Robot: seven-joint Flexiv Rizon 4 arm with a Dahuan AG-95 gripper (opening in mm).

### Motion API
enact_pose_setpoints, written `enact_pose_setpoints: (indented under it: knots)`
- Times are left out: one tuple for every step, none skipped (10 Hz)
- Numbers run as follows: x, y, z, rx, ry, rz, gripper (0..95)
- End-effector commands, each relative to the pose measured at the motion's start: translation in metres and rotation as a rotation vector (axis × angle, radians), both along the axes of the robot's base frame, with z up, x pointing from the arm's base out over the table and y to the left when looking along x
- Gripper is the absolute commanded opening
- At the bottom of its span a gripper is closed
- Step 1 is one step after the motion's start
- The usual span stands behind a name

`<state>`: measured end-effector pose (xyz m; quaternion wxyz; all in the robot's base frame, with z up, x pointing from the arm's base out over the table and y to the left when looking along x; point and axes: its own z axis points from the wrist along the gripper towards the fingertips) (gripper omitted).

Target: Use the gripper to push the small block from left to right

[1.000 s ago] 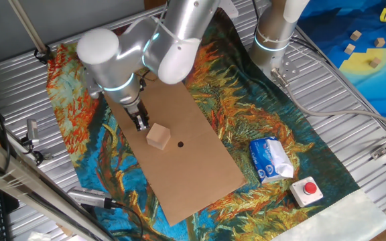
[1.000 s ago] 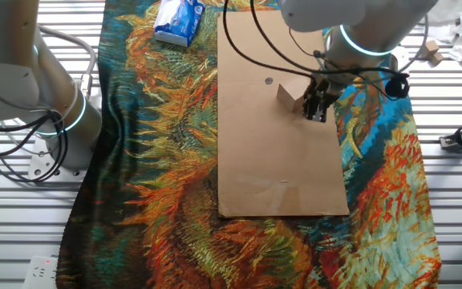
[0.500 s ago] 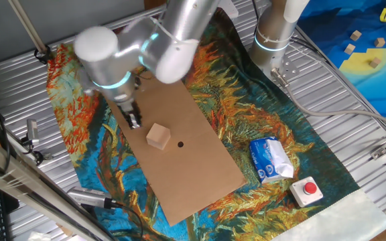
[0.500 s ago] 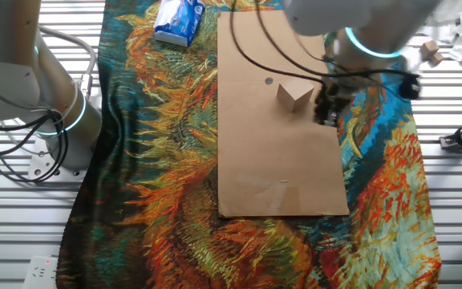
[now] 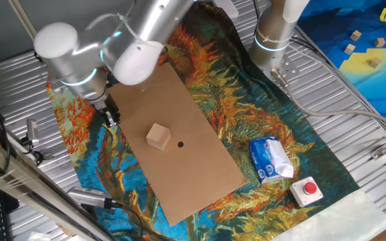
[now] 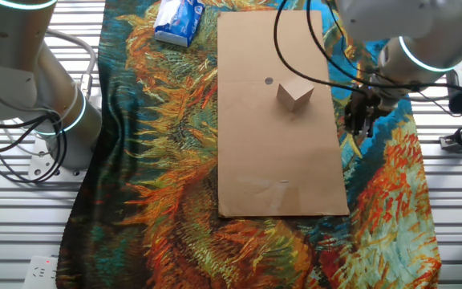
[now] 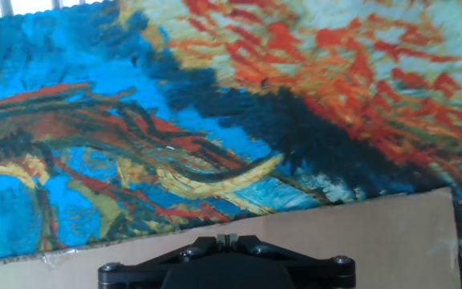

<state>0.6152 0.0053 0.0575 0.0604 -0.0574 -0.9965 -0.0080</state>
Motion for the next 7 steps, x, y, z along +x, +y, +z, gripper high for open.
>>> enact_pose_setpoints:
  knots:
    - [-0.0014, -0.0003, -0.0003, -0.001, 0.000, 0.001, 0.0]
    - [-0.0014, -0.0003, -0.0003, -0.001, 0.000, 0.000, 0.0]
    - [-0.0012, -0.0003, -0.0003, -0.001, -0.002, 0.000, 0.0]
    - [0.0006, -0.0004, 0.0000, -0.002, -0.003, -0.003, 0.0]
    - [0.0012, -0.0003, 0.0002, 0.000, -0.001, -0.002, 0.0]
    - [0.0011, -0.0004, 0.0002, 0.001, 0.001, -0.002, 0.0]
    - [-0.0003, -0.0006, -0.0001, 0.003, -0.001, -0.001, 0.0]
